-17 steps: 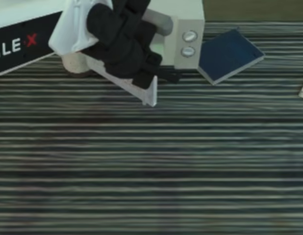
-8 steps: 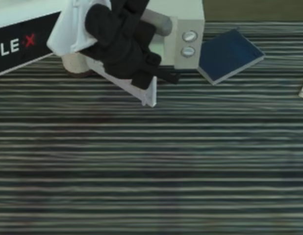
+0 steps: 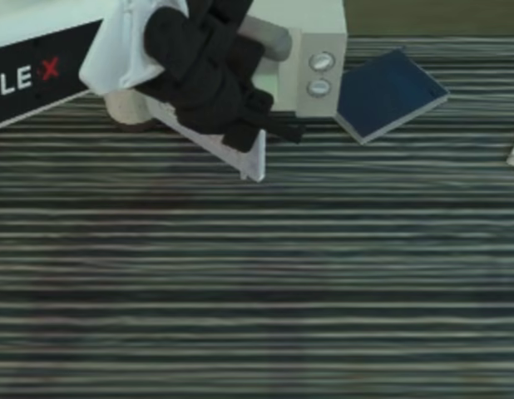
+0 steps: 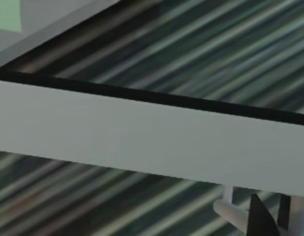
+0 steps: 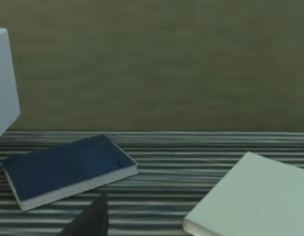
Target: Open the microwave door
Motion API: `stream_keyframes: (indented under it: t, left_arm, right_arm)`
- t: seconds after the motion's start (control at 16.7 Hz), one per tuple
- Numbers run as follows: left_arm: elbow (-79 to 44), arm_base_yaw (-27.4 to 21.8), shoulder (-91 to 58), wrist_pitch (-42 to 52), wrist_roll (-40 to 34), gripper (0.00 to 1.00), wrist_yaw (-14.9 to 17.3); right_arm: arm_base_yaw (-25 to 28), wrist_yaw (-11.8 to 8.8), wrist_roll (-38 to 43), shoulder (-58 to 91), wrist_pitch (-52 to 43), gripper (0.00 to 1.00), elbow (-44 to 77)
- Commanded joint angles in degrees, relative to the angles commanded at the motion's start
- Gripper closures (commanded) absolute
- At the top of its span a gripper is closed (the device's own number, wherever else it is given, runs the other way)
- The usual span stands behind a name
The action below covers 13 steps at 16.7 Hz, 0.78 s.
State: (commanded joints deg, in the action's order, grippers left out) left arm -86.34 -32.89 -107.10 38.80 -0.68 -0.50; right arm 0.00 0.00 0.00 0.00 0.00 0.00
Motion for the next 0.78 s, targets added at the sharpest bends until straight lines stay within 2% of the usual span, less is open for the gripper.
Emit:
stream_keyframes:
  t: [0.48,0.78]
  left_arm:
    - [0.0,0.0,0.0,0.0,0.0,1.00,0.0]
    - [1.9,0.9,1.6,-0.4,2.9,1.00,2.0]
  right_arm:
    - [0.0,0.0,0.0,0.0,0.0,0.00,0.0]
    - [0.0,0.0,0.0,0.0,0.0,0.00,0.0]
